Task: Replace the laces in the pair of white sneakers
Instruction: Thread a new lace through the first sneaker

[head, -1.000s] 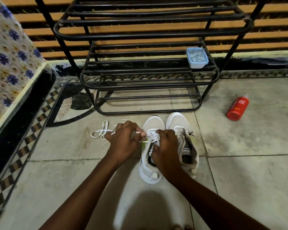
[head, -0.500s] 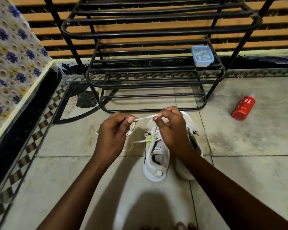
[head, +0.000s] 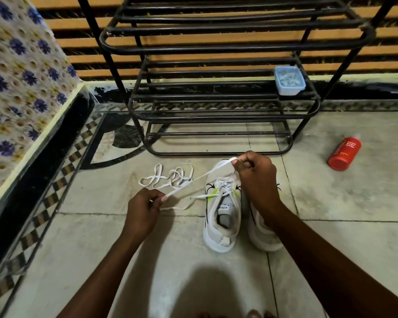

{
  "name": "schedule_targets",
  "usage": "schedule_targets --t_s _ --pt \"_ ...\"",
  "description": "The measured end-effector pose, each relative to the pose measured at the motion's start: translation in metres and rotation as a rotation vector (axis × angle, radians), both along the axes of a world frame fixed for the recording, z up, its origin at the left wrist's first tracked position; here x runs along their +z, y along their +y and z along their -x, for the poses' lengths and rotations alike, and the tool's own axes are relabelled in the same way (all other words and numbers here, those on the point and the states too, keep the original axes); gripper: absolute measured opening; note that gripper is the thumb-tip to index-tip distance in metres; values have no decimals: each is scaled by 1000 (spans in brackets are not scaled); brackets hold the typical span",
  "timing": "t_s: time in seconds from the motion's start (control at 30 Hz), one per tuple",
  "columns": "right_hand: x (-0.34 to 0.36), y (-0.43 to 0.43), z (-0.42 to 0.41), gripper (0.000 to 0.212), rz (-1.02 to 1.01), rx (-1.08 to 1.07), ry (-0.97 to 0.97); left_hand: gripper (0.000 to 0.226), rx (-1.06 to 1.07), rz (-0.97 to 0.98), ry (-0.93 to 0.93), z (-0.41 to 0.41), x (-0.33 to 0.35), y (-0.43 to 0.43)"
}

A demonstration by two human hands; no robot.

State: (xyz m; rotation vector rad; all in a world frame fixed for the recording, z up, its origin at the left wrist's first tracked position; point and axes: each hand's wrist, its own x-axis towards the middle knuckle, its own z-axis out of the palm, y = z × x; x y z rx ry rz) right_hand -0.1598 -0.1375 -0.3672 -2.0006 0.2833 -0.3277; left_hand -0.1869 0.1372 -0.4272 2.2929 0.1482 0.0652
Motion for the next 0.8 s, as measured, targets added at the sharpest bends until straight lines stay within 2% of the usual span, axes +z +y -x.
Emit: schedule_targets --t_s 0.1,0.2,0.3,0.37,0.43,0.57,0.6,0.7,0.73,0.8 --pt "-2 -2 -1 14 -17 25 46 13 16 -10 38 -1 0 -5" --pt "-9 -3 0 10 -83 76 62 16 20 176 104 -3 5 -19" --pt "-18 -4 5 19 8 57 25 14 -49 401 135 -1 15 -44" --pt "-25 -7 8 25 -86 92 21 12 -89 532 175 -1 23 -60" --pt "-28 -9 11 25 -233 105 56 8 -108 627 217 -1 31 -76" --pt "-25 -15 8 21 -218 47 65 15 -116 720 248 -3 44 -99" --pt "-22 -18 5 26 -283 74 107 15 -120 725 250 -3 46 -103" --pt "-7 -16 -7 39 -794 210 356 13 -121 708 253 -4 50 -109" --pt "-3 -14 -10 40 -893 237 417 11 -120 701 254 -4 50 -109" --pt "-1 -9 -19 39 -941 268 430 13 -111 676 250 -4 50 -107"
